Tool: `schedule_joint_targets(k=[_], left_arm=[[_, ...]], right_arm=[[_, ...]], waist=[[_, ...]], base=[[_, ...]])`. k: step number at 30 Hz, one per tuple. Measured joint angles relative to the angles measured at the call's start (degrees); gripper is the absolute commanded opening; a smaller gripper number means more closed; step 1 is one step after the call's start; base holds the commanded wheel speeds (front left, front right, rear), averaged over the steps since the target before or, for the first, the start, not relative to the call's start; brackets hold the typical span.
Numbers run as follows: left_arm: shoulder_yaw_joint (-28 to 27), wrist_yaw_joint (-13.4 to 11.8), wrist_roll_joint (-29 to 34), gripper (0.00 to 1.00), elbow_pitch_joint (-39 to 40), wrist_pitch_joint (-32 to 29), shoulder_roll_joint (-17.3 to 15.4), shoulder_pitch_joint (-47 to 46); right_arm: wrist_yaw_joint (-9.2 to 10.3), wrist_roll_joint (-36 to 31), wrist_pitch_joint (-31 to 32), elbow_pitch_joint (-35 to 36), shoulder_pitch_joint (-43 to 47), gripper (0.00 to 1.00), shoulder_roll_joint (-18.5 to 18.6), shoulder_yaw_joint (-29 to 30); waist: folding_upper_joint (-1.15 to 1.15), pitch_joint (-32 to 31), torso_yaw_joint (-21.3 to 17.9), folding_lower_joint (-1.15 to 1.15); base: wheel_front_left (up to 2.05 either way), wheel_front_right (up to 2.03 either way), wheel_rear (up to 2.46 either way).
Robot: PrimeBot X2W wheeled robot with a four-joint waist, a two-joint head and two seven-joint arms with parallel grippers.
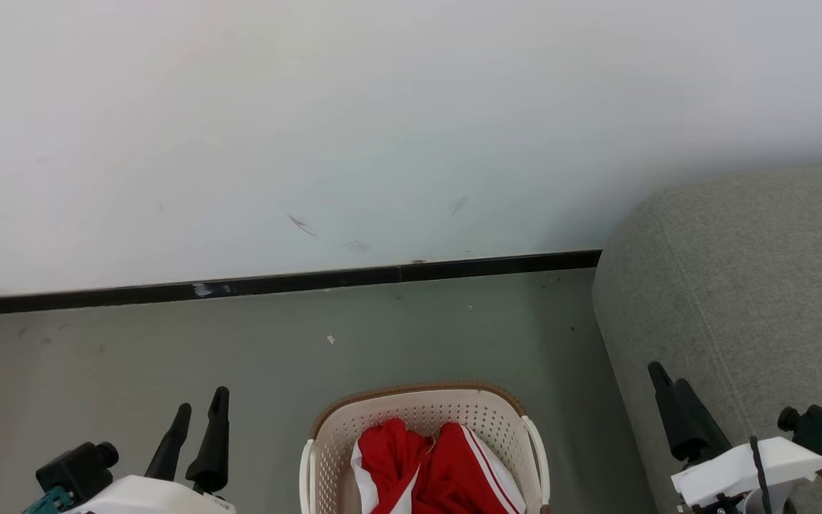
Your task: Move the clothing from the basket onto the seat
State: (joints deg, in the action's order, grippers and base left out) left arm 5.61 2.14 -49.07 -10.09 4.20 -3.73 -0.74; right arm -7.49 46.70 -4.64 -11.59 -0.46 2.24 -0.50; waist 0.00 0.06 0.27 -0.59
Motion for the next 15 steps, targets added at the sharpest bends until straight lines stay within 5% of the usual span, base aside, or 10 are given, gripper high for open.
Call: schedule_joint_targets(k=[15], left_arm=[[3.0,-3.3,14.1,1.00,0.7,3.0,-0.2,0.1]], right_arm=[[0.00,-14.3,-2.8,0.9,0.2,1.00,0.0,-0.3]], waist=[[0.00,0.4,0.0,0.47]], base=[[0.00,0.00,0.00]])
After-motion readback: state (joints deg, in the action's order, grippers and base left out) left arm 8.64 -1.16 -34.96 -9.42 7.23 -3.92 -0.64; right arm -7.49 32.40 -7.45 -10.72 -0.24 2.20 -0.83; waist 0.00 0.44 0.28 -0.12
